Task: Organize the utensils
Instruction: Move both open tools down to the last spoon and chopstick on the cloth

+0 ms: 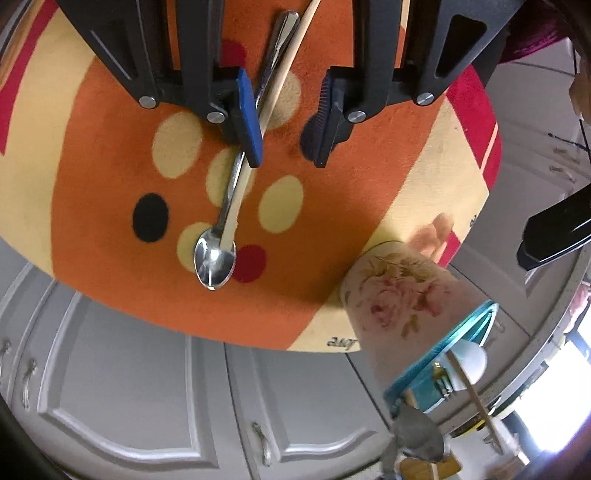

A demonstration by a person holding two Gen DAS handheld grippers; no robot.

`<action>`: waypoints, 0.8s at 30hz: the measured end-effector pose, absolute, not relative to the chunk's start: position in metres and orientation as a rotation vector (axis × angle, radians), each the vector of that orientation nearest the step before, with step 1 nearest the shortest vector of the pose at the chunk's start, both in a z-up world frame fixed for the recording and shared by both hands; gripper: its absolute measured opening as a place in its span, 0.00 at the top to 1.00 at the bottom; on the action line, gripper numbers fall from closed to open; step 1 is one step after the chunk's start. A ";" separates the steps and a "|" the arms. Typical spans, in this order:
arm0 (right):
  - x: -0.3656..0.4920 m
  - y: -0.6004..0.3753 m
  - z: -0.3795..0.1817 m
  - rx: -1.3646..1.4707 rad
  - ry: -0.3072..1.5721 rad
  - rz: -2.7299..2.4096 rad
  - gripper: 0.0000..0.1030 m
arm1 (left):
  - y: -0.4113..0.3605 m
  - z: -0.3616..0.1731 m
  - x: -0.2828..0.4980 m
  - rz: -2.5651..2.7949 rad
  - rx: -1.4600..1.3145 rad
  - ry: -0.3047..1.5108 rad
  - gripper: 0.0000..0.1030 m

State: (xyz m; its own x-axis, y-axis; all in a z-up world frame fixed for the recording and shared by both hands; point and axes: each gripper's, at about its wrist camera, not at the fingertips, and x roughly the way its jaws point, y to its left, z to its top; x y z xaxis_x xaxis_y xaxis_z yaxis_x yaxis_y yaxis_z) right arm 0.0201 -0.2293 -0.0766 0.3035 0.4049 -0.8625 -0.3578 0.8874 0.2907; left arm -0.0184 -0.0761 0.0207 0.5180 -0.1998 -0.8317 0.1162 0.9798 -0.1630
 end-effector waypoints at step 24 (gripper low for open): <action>0.016 -0.244 -0.069 0.158 1.139 0.538 0.73 | -0.073 -0.013 -0.010 -0.187 -0.150 1.098 0.58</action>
